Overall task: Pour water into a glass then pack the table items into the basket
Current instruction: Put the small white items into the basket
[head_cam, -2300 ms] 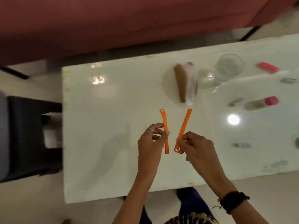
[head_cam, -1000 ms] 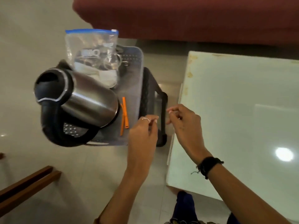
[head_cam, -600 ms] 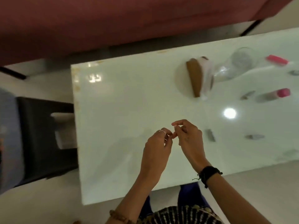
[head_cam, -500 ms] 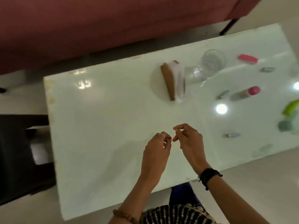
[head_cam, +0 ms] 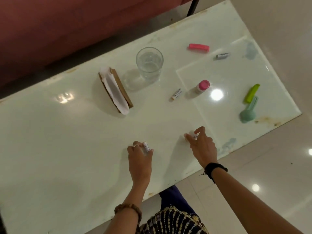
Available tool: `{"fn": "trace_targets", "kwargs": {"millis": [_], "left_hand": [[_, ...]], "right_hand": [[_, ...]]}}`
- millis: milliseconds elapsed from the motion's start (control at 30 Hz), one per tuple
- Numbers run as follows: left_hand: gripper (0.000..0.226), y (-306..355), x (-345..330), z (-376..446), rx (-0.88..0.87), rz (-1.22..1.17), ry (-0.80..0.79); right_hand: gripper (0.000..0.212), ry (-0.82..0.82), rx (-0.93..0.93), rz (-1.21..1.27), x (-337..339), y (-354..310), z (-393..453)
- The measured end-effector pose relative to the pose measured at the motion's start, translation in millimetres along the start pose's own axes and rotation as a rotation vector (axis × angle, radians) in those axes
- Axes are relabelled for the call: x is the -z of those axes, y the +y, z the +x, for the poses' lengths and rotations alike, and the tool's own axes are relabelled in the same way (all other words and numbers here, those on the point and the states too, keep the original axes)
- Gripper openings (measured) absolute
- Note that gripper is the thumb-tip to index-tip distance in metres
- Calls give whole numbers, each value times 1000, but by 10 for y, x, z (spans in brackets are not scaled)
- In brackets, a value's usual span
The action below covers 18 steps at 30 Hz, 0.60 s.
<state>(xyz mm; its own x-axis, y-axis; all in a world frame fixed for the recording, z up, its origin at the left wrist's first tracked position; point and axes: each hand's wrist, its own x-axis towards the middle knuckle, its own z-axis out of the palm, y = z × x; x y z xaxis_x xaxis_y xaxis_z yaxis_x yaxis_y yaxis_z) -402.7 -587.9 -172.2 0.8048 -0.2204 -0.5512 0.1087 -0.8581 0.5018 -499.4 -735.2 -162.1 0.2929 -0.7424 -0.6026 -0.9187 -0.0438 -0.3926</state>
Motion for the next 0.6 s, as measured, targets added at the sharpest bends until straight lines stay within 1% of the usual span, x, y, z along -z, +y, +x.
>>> {"fn": "trace_targets", "kwargs": {"millis": [100,167,233,333,467,600], "left_hand": [[8,19,-63,54,-19,-34,-3],[9,12,-65,88,-20,-69,-16],[10,9,-21,113,-12,-145,-37],[13,26,134,111,16,-305,-67],[15,-49,575,45,70,-558,-42],[13,-340,1260,-27,69,-710,-10]], "right_hand": [[25,11,4,15,-59,22,29],[15,7,7,63,-102,4,23],[15,-18,-6,131,-131,-39,-9],[21,-67,3,220,-177,-168,-140],[32,-127,124,295,-347,-547,-532],[26,-173,307,304,-709,-1074,-1068]]}}
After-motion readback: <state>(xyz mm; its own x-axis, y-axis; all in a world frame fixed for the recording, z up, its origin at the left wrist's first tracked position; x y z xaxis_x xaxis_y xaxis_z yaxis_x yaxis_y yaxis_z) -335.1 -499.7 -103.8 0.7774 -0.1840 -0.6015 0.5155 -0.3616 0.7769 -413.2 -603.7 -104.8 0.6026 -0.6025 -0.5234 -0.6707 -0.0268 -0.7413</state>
